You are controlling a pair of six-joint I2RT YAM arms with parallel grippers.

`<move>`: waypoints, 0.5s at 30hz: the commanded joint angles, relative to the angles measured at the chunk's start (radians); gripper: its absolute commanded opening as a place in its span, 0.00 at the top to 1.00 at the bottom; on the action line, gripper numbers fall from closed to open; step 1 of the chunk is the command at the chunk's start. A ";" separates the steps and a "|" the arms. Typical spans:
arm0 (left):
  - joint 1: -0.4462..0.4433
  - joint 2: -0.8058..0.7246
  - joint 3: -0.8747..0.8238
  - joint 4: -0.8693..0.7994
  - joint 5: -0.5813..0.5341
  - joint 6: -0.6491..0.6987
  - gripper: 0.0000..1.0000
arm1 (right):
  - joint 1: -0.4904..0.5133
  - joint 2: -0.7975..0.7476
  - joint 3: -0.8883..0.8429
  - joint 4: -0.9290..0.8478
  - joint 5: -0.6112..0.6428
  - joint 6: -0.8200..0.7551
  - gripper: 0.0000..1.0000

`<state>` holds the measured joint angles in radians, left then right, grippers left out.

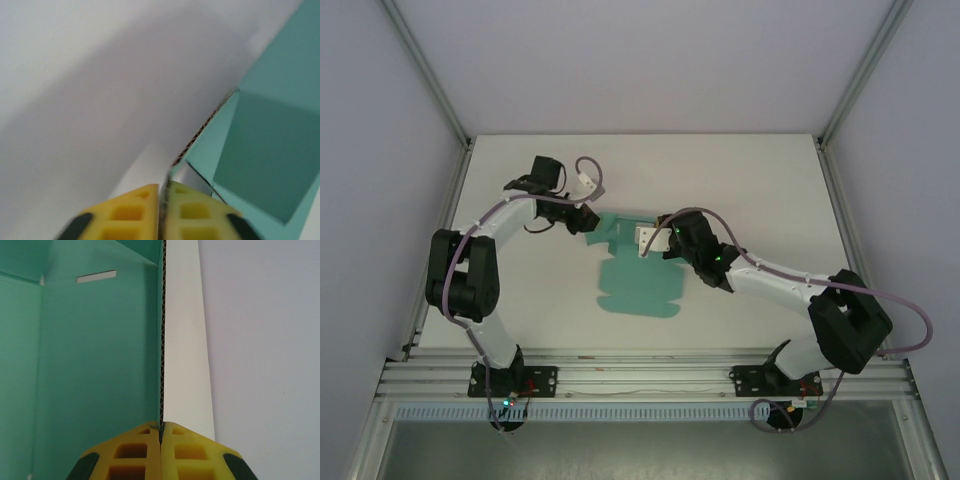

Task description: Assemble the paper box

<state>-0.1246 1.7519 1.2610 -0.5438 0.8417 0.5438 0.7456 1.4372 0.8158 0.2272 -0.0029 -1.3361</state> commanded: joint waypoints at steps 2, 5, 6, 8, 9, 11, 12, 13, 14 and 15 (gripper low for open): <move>-0.008 0.010 0.013 0.123 -0.095 -0.185 1.00 | 0.012 0.004 0.016 0.048 0.013 0.011 1.00; -0.045 -0.004 -0.010 0.182 -0.193 -0.275 1.00 | 0.015 0.018 0.012 0.077 0.025 0.025 1.00; -0.070 -0.011 -0.011 0.201 -0.301 -0.347 1.00 | 0.018 0.026 0.016 0.082 0.042 0.030 1.00; -0.123 -0.023 -0.006 0.212 -0.473 -0.466 1.00 | 0.030 0.044 0.018 0.093 0.075 0.034 1.00; -0.152 -0.022 0.004 0.207 -0.554 -0.537 1.00 | 0.038 0.057 0.015 0.118 0.096 0.034 1.00; -0.200 -0.025 0.017 0.188 -0.658 -0.647 1.00 | 0.049 0.079 0.007 0.157 0.128 0.025 1.00; -0.224 -0.028 0.011 0.197 -0.723 -0.732 1.00 | 0.056 0.094 0.003 0.185 0.148 0.022 1.00; -0.245 -0.030 0.004 0.213 -0.749 -0.792 1.00 | 0.062 0.107 0.001 0.212 0.168 0.017 1.00; -0.266 -0.029 -0.001 0.219 -0.772 -0.853 1.00 | 0.066 0.118 -0.002 0.236 0.186 0.015 1.00; -0.295 -0.025 0.006 0.205 -0.822 -0.910 1.00 | 0.070 0.129 -0.003 0.259 0.203 0.012 1.00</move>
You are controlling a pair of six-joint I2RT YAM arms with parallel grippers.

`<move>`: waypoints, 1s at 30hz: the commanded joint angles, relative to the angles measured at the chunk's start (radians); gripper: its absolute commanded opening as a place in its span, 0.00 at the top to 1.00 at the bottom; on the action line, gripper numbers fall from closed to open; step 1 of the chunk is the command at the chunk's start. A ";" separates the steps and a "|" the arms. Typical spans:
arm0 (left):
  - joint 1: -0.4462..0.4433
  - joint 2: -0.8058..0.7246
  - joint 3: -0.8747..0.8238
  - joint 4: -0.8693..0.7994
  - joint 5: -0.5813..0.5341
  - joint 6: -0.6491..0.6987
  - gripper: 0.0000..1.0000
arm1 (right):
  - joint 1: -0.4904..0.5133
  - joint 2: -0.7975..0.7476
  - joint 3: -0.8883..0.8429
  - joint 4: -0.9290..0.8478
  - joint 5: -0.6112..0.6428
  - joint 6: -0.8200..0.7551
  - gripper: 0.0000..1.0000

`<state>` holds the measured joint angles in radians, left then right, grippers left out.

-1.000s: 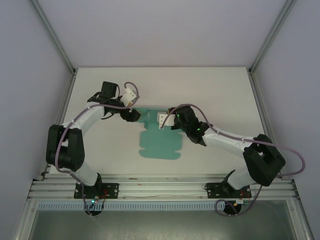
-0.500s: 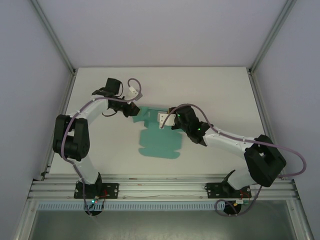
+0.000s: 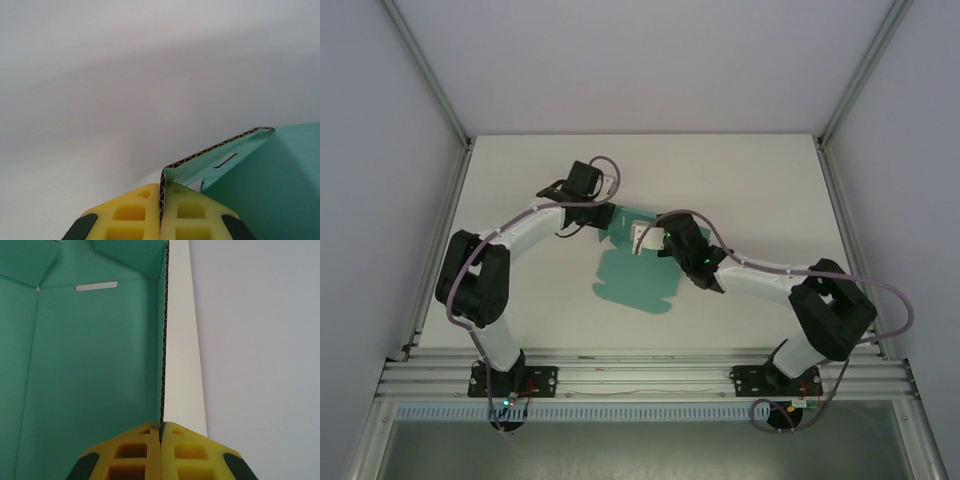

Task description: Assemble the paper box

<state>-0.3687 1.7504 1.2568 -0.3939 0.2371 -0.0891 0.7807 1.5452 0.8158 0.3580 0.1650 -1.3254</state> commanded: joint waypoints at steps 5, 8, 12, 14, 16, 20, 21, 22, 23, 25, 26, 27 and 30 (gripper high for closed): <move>-0.149 -0.026 0.014 0.046 -0.318 -0.447 1.00 | 0.043 0.047 -0.017 0.200 0.081 -0.006 1.00; -0.162 -0.050 -0.016 0.075 -0.334 -0.544 1.00 | 0.044 0.051 -0.030 0.234 0.103 -0.007 1.00; -0.173 -0.062 -0.048 0.138 -0.256 -0.552 1.00 | 0.043 0.063 -0.052 0.286 0.115 -0.036 1.00; -0.173 -0.069 -0.059 0.133 -0.257 -0.515 0.96 | 0.041 0.069 -0.052 0.297 0.133 -0.047 1.00; -0.171 -0.090 -0.072 0.102 -0.303 -0.474 0.80 | 0.032 0.065 -0.058 0.307 0.133 -0.060 1.00; -0.119 -0.197 -0.155 0.124 -0.304 -0.425 0.47 | 0.010 0.036 -0.077 0.297 0.082 -0.074 1.00; -0.094 -0.227 -0.177 0.121 -0.296 -0.426 0.43 | 0.006 0.028 -0.085 0.296 0.060 -0.077 1.00; -0.063 -0.258 -0.200 0.123 -0.270 -0.422 0.35 | 0.002 0.020 -0.088 0.278 0.039 -0.086 1.00; -0.030 -0.295 -0.230 0.131 -0.236 -0.405 0.26 | 0.001 0.013 -0.083 0.242 0.023 -0.102 1.00; 0.014 -0.363 -0.277 0.137 -0.229 -0.382 0.03 | 0.002 0.016 -0.074 0.239 0.013 -0.102 1.00; 0.032 -0.399 -0.299 0.141 -0.236 -0.364 0.00 | 0.002 0.016 -0.076 0.254 -0.004 -0.104 1.00; 0.052 -0.429 -0.318 0.147 -0.243 -0.361 0.00 | 0.000 0.018 -0.077 0.258 -0.014 -0.118 1.00; 0.147 -0.485 -0.376 0.179 -0.219 -0.362 0.00 | 0.000 0.030 -0.087 0.284 -0.045 -0.210 1.00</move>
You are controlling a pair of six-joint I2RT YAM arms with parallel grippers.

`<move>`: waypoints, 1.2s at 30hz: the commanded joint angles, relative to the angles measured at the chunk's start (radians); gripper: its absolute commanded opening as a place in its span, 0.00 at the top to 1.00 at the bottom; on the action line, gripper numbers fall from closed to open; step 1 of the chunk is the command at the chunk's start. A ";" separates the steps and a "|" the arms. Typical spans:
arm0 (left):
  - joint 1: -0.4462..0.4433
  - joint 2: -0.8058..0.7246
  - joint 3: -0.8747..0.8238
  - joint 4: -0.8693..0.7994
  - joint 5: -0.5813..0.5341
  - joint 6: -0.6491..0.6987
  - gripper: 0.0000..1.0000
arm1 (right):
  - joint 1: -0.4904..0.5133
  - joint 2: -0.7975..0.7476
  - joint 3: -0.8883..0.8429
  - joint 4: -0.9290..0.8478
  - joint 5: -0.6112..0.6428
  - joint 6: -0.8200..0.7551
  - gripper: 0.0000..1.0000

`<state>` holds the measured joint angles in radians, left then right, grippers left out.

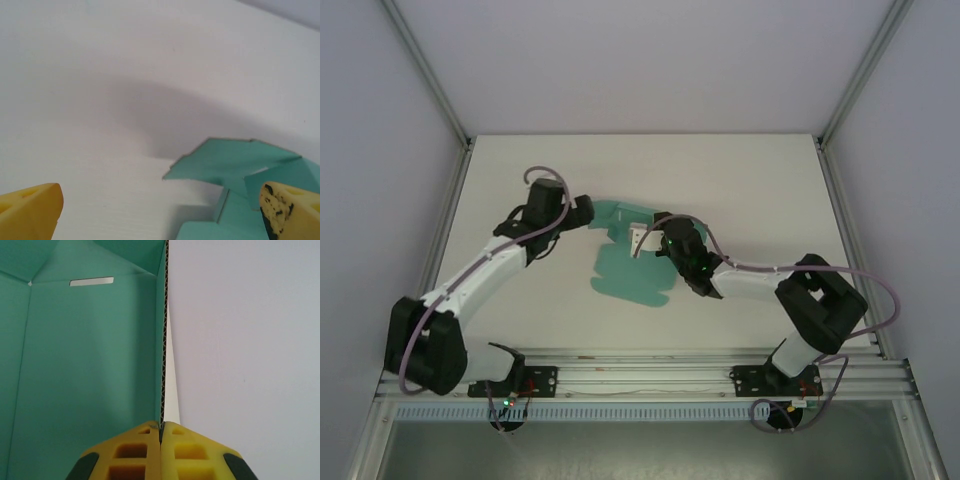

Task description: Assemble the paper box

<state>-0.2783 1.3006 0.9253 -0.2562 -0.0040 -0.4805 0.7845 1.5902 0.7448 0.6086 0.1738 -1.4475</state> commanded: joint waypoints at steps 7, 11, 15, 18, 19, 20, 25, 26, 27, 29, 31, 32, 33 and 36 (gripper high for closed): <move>0.213 0.109 -0.027 0.116 0.191 0.126 0.00 | -0.003 0.013 -0.031 0.170 -0.116 -0.151 1.00; 0.211 0.216 -0.022 0.261 0.376 0.192 0.00 | 0.001 0.033 -0.032 0.206 -0.115 -0.183 1.00; 0.194 0.238 -0.080 0.438 0.518 0.219 0.02 | -0.001 0.055 -0.020 0.197 -0.088 -0.201 1.00; 0.151 0.236 -0.127 0.501 0.548 0.266 0.07 | 0.000 0.068 -0.008 0.196 -0.070 -0.198 1.00; 0.132 0.236 -0.145 0.521 0.558 0.289 0.09 | -0.001 0.069 -0.004 0.190 -0.067 -0.197 1.00; 0.107 0.235 -0.162 0.538 0.562 0.310 0.11 | -0.001 0.070 -0.001 0.187 -0.064 -0.195 1.00; 0.041 0.252 -0.208 0.589 0.518 0.342 0.24 | 0.000 0.081 -0.008 0.199 -0.045 -0.195 1.00; 0.036 0.256 -0.219 0.612 0.520 0.344 0.25 | 0.000 0.079 -0.012 0.205 -0.045 -0.193 1.00; 0.030 0.261 -0.235 0.649 0.524 0.341 0.25 | 0.000 0.076 -0.016 0.207 -0.044 -0.189 1.00; 0.015 0.266 -0.259 0.707 0.519 0.340 0.25 | 0.002 0.070 -0.024 0.194 -0.037 -0.181 1.00; -0.010 0.277 -0.275 0.758 0.503 0.365 0.28 | 0.005 0.070 -0.039 0.205 -0.034 -0.181 1.00; -0.021 0.283 -0.281 0.772 0.482 0.377 0.30 | 0.007 0.069 -0.049 0.217 -0.033 -0.183 1.00; -0.029 0.290 -0.283 0.777 0.470 0.382 0.32 | 0.009 0.067 -0.064 0.229 -0.041 -0.189 1.00; -0.035 0.318 -0.295 0.793 0.472 0.383 0.37 | 0.014 0.065 -0.105 0.265 -0.045 -0.197 1.00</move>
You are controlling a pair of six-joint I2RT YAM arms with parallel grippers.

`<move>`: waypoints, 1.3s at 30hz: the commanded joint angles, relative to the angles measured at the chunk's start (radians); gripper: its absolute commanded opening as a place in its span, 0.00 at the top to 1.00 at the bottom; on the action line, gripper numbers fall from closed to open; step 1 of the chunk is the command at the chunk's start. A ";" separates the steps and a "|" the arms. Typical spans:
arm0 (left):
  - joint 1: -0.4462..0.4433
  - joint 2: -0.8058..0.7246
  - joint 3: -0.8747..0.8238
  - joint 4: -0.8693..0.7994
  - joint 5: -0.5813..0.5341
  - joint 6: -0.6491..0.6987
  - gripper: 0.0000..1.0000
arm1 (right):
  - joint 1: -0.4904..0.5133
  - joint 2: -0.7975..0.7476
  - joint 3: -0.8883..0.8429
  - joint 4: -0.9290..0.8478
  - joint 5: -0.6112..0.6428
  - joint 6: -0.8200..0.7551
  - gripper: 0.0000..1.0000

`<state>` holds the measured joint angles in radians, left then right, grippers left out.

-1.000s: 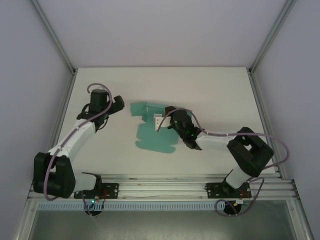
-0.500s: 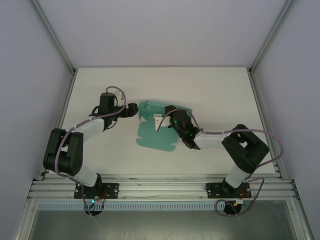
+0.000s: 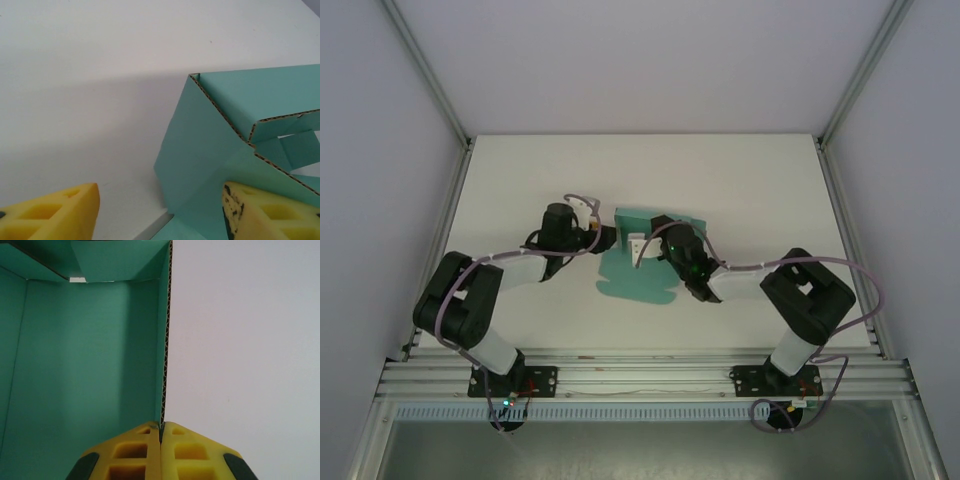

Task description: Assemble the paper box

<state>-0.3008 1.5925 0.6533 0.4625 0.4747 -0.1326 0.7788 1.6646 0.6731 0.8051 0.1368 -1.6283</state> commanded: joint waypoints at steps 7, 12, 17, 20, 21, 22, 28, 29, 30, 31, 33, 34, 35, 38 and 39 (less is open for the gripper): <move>-0.070 0.054 -0.073 0.074 -0.054 0.073 0.37 | 0.054 -0.043 -0.057 0.062 0.041 0.001 1.00; -0.078 0.064 -0.061 0.113 0.018 0.073 0.32 | 0.057 -0.077 -0.071 0.004 0.057 0.057 1.00; -0.081 0.101 -0.045 0.173 0.096 0.097 0.21 | 0.071 -0.078 -0.099 -0.028 0.088 0.088 1.00; -0.085 0.128 -0.004 0.094 0.156 0.152 0.19 | 0.076 -0.059 -0.106 0.006 0.117 0.117 1.00; -0.085 0.134 -0.003 0.088 0.160 0.156 0.19 | 0.078 -0.058 -0.111 0.000 0.127 0.120 1.00; -0.085 0.140 -0.007 0.099 0.171 0.164 0.19 | 0.077 -0.060 -0.119 -0.005 0.131 0.127 1.00; -0.084 0.163 0.031 0.132 0.216 0.151 0.20 | 0.077 -0.096 -0.145 -0.038 0.122 0.219 1.00; -0.083 0.167 0.044 0.129 0.218 0.148 0.21 | 0.077 -0.106 -0.145 -0.051 0.115 0.234 1.00; -0.083 0.168 0.059 0.121 0.230 0.156 0.21 | 0.077 -0.122 -0.145 -0.072 0.109 0.252 1.00; -0.083 0.171 0.074 0.128 0.240 0.159 0.22 | 0.077 -0.140 -0.148 -0.090 0.094 0.277 1.00; -0.082 0.174 0.092 0.145 0.242 0.146 0.22 | 0.077 -0.167 -0.149 -0.143 0.069 0.312 1.00; -0.081 0.172 0.098 0.151 0.241 0.144 0.22 | 0.078 -0.176 -0.153 -0.171 0.056 0.311 1.00; -0.079 0.170 0.102 0.163 0.231 0.133 0.22 | 0.077 -0.180 -0.160 -0.176 0.052 0.309 1.00; -0.062 0.174 0.099 0.191 0.235 0.125 0.24 | 0.080 -0.181 -0.184 -0.126 0.070 0.303 1.00; -0.058 0.182 0.104 0.189 0.227 0.125 0.24 | 0.081 -0.185 -0.181 -0.134 0.073 0.303 1.00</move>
<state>-0.3702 1.7626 0.7090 0.5514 0.6773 0.0002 0.8371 1.4853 0.5198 0.7223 0.2802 -1.3605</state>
